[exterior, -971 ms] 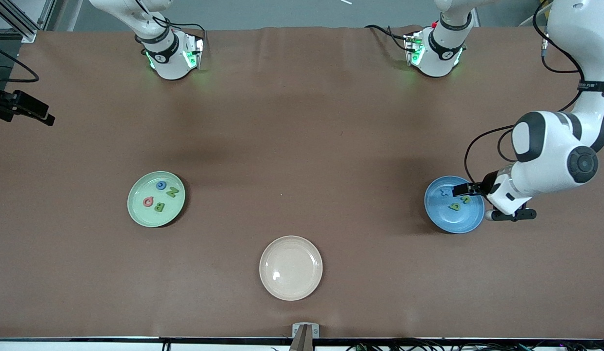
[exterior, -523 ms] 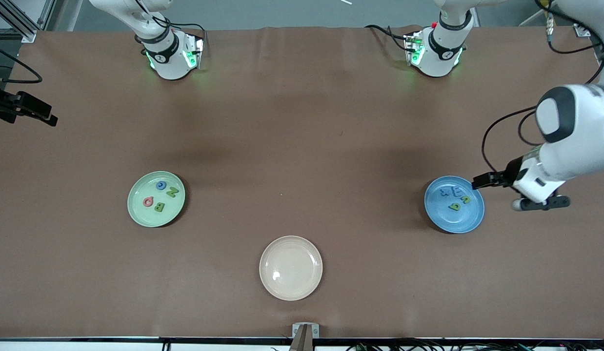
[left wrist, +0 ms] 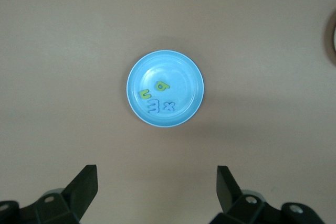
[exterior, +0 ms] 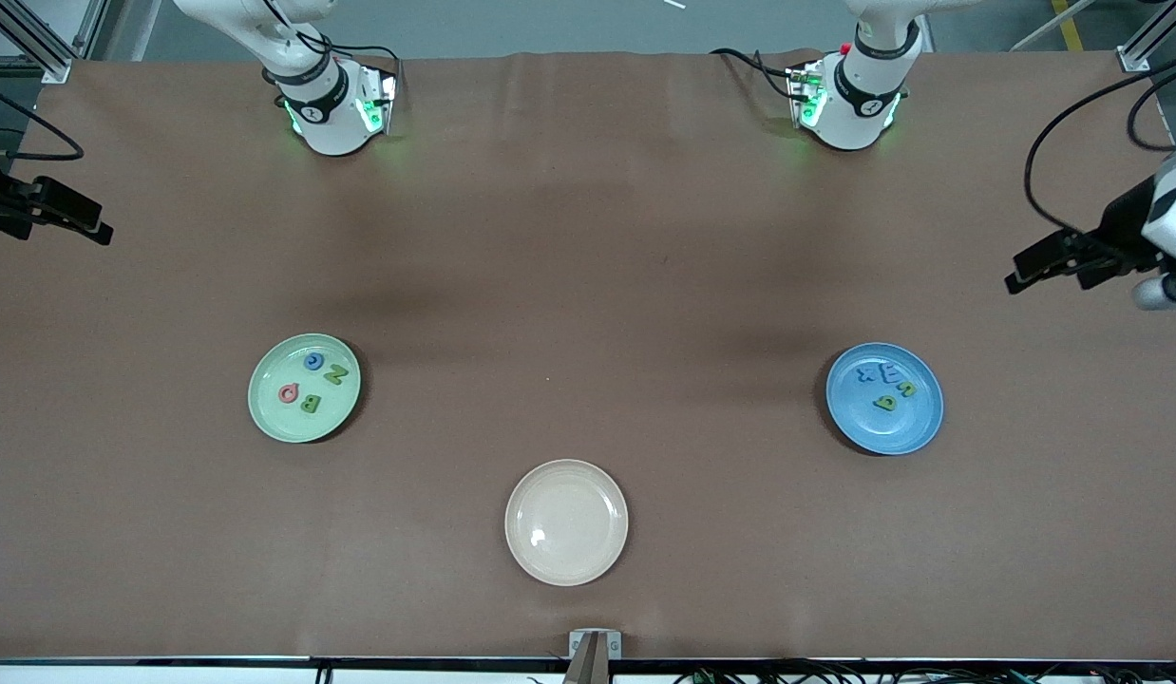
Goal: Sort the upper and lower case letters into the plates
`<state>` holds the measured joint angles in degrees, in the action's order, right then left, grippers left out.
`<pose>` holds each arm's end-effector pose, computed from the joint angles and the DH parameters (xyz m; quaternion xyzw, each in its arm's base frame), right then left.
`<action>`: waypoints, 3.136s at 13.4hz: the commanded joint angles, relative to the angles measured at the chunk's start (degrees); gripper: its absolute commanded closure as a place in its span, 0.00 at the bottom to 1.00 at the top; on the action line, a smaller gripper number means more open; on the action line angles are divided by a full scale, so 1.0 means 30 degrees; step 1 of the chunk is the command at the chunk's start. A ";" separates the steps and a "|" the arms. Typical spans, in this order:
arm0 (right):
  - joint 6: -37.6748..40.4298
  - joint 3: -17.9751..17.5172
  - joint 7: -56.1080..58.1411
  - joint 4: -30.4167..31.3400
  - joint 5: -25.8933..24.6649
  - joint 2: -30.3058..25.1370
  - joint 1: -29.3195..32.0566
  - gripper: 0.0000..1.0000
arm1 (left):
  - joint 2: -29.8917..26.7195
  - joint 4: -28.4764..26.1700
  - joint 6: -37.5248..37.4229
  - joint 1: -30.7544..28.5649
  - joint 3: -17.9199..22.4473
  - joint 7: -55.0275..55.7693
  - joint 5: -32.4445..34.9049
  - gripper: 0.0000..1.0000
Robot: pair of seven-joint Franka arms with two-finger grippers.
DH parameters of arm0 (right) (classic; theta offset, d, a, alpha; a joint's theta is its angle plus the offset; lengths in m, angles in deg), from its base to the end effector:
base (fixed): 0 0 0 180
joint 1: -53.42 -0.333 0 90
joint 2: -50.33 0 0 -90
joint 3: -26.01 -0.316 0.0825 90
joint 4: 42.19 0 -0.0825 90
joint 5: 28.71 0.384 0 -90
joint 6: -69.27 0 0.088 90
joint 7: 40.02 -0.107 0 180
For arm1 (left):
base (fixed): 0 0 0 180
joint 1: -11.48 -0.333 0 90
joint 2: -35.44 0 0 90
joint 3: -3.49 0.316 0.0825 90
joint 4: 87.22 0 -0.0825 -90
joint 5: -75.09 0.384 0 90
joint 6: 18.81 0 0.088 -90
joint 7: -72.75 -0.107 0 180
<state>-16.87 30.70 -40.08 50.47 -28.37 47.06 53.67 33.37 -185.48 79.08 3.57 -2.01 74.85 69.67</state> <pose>0.5273 -0.0462 0.6279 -0.9986 0.0434 0.0282 0.0065 0.5528 0.0135 0.5883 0.9979 0.0451 0.0149 0.0452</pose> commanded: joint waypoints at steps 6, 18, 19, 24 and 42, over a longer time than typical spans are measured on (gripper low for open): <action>-0.0263 -0.0217 0.0311 0.0608 -0.0201 -0.0637 0.0181 0.00 | 0.0250 0.3105 -0.2747 -0.0059 0.0018 -0.0873 0.1102 0.00; -0.0322 -0.0129 0.1307 0.0579 0.0121 -0.0608 0.0269 0.00 | 0.0396 0.4042 -0.3539 -0.0029 -0.0012 -0.0640 0.1102 0.00; -0.0322 -0.0129 0.1307 0.0579 0.0121 -0.0608 0.0269 0.00 | 0.0396 0.4042 -0.3539 -0.0029 -0.0012 -0.0669 0.1102 0.00; -0.0322 -0.0129 0.1336 0.0608 0.0121 -0.0608 0.0327 0.00 | 0.0425 0.4042 -0.3539 -0.0058 0.0017 -0.0699 0.1131 0.00; -0.0380 -0.0217 0.1424 0.0579 -0.0582 -0.0579 0.0181 0.00 | 0.0396 0.4042 -0.3510 0.2754 0.2127 -0.0874 0.1984 0.00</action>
<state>-17.17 30.78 -36.31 50.47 -28.97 47.01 53.68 34.09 -174.88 69.75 11.45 3.15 73.24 76.81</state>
